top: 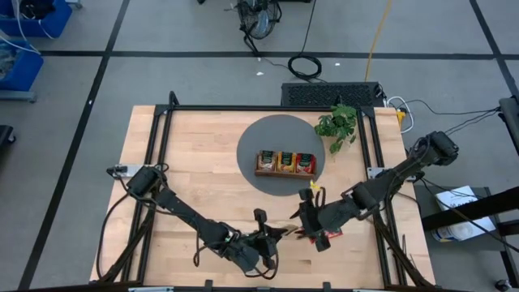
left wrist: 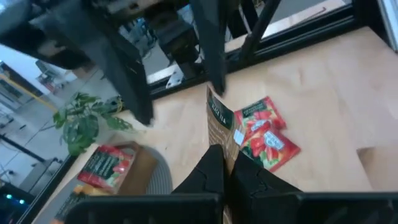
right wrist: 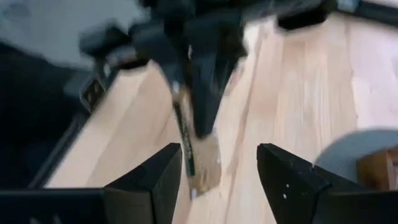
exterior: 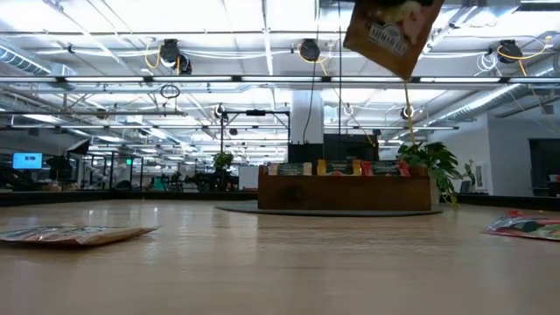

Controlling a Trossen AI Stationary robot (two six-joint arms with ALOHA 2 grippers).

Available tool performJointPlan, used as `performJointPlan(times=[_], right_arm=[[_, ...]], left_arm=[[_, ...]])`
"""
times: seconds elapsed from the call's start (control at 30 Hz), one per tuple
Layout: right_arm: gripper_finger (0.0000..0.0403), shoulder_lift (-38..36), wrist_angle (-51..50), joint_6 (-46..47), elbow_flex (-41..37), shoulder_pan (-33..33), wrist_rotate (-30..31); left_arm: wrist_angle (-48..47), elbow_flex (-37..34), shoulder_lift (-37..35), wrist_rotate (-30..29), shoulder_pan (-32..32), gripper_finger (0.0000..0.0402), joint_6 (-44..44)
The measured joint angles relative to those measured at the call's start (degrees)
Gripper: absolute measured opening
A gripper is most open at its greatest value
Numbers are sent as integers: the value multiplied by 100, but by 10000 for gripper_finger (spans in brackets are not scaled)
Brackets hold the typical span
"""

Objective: Pick & Place Tea
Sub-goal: Put the brown tea bag into the left section of the wooden organizer

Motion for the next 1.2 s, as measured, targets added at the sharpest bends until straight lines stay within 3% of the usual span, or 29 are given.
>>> performJointPlan(times=[0.23, 0.4, 0.77, 1.07, 1.2], right_arm=[[179, 927, -1175, -89, 1006, 98, 156], [154, 1350, -1436, -93, 1308, 86, 458], [8, 1264, -1702, -326, 1433, 136, 415], [0, 1423, -1800, 35, 1446, -14, -25], [0, 1425, -1991, 73, 1446, -147, -167]], left_arm=[[155, 0, 1, 113, 136, 4, 46], [144, 0, 2, 124, 137, 3, 45], [-35, 7, 0, 79, 81, 6, -87], [-273, -4, 13, 159, 97, 21, -253], [-993, -6, -76, 0, -66, 49, -443]])
